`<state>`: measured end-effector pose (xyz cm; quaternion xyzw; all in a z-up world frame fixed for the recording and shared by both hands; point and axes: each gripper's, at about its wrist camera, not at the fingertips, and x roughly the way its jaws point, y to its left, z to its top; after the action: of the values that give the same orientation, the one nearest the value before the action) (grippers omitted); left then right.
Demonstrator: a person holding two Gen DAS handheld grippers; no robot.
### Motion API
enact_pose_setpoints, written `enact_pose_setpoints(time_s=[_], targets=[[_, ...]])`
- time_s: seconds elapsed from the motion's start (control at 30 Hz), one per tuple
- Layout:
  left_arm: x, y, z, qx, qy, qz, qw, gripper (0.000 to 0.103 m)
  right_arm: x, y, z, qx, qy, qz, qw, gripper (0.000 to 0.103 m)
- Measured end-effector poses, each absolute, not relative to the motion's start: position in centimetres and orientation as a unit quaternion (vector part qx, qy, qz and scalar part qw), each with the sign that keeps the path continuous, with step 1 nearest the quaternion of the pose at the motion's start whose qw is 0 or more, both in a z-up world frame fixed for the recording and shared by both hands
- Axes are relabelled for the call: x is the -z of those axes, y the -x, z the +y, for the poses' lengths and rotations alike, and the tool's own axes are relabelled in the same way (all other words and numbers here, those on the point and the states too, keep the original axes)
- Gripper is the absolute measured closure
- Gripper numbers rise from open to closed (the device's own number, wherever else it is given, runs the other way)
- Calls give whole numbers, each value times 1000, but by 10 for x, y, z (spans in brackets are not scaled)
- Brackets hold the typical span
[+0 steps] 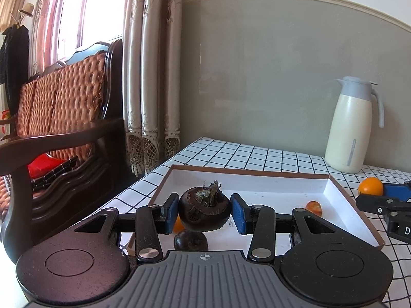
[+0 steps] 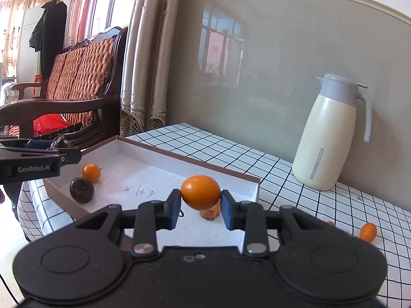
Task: Organize fruits
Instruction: 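Carry the mangosteen and kumquat over the white box with both tools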
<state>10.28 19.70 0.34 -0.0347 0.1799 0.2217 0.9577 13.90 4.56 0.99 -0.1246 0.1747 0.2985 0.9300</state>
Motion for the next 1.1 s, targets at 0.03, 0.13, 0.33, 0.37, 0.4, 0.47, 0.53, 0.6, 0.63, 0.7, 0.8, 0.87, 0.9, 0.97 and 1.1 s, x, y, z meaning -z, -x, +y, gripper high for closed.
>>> enact_pose_setpoints(time_s=[0.03, 0.13, 0.33, 0.37, 0.4, 0.47, 0.53, 0.6, 0.63, 0.7, 0.8, 0.87, 0.9, 0.97, 1.1], targets=[[-3, -104, 198, -222, 35, 180, 958, 59, -10, -141, 46, -299, 123, 175, 930, 78], [-4, -108, 200, -222, 36, 178, 958, 59, -11, -147, 48, -299, 118, 176, 930, 78], [-5, -117, 203, -222, 39, 175, 958, 59, -10, -157, 51, -300, 117, 179, 930, 78], [-5, -118, 203, -223, 40, 174, 958, 59, -10, -158, 52, -300, 117, 179, 930, 78], [-5, -120, 204, -223, 39, 174, 958, 59, -10, -160, 52, -299, 116, 180, 930, 78], [-5, -123, 205, -224, 40, 174, 958, 59, -11, -163, 52, -299, 113, 181, 930, 78], [-5, -126, 206, -225, 41, 174, 958, 59, -11, -166, 52, -299, 112, 181, 930, 78], [-5, -129, 209, -225, 42, 176, 957, 59, -10, -168, 53, -299, 111, 181, 930, 78], [-5, -131, 210, -226, 42, 176, 957, 59, -10, -169, 54, -299, 111, 182, 930, 78], [-4, -134, 212, -226, 44, 176, 957, 59, -10, -173, 56, -299, 110, 183, 930, 78], [-5, -137, 214, -228, 45, 175, 957, 59, -10, -178, 59, -300, 112, 184, 929, 78], [-4, -140, 215, -228, 47, 175, 957, 59, -10, -180, 60, -300, 112, 185, 929, 78], [-4, -141, 216, -228, 47, 175, 957, 59, -9, -181, 61, -300, 112, 186, 929, 78], [-3, -144, 217, -229, 47, 177, 956, 59, -9, -184, 62, -301, 111, 187, 929, 78], [-2, -148, 219, -228, 48, 179, 956, 59, -8, -191, 65, -301, 109, 192, 928, 78]])
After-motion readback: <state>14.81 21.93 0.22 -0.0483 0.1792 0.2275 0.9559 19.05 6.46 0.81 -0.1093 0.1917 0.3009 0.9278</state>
